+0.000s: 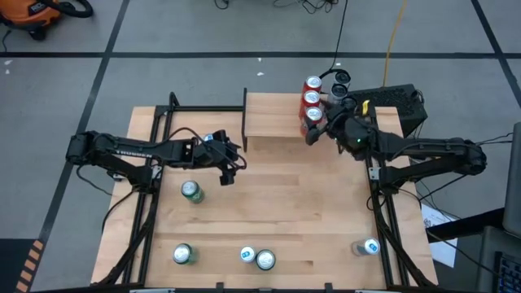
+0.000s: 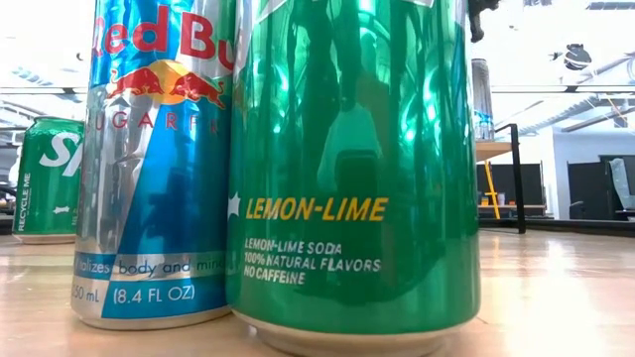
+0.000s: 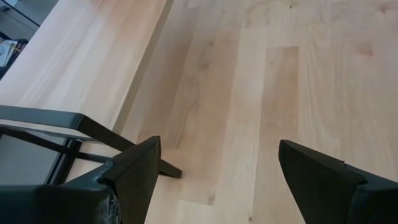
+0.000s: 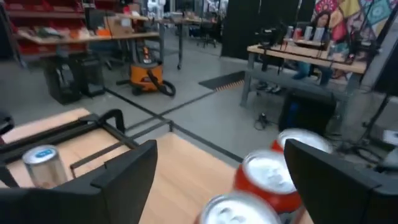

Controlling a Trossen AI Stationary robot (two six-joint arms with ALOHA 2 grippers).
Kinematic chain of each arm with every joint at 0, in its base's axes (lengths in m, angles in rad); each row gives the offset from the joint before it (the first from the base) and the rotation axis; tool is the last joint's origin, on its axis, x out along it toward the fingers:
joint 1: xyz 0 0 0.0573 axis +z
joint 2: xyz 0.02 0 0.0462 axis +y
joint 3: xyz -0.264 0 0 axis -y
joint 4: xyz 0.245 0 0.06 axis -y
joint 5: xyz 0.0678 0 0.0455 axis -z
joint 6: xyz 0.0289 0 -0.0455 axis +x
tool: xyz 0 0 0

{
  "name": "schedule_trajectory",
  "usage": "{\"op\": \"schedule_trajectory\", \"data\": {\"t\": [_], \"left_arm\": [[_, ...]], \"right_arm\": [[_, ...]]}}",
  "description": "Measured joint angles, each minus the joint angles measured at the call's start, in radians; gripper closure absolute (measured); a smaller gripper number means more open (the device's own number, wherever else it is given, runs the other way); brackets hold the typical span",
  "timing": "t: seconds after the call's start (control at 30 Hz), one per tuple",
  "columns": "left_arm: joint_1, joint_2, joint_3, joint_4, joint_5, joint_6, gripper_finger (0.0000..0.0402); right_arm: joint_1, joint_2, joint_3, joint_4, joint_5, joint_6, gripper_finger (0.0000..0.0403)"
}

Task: Place canned beverage on shelf
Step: Adjust the white blue soda can on the shelf

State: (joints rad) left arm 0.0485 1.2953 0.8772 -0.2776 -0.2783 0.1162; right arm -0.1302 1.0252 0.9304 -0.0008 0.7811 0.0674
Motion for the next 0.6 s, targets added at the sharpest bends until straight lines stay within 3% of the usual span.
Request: {"op": "schedule_trajectory", "data": {"t": [0.13, 0.23, 0.33, 0.5, 0.6], "left_arm": [[0.012, 0.0, 0.0, 0.012, 0.0, -0.001, 0.0086], [0.023, 0.0, 0.0, 0.019, 0.0, -0.003, 0.0086], [0.034, 0.0, 0.0, 0.05, -0.001, -0.011, 0.0086], [0.042, 0.0, 0.0, 0.118, -0.016, -0.056, 0.0086], [0.042, 0.0, 0.0, 0.131, -0.017, -0.055, 0.0086]], "right_arm": [[-0.029, 0.023, 0.191, -0.254, 0.001, -0.009, 0.0089], [-0.071, 0.066, 0.368, -0.48, 0.0, -0.003, 0.0129], [-0.13, 0.125, 0.537, -0.686, -0.054, 0.013, 0.0194], [-0.234, 0.261, 0.764, -0.949, -0.278, 0.01, 0.0334], [-0.27, 0.347, 0.867, -1.087, -0.314, -0.003, 0.0392]]}}
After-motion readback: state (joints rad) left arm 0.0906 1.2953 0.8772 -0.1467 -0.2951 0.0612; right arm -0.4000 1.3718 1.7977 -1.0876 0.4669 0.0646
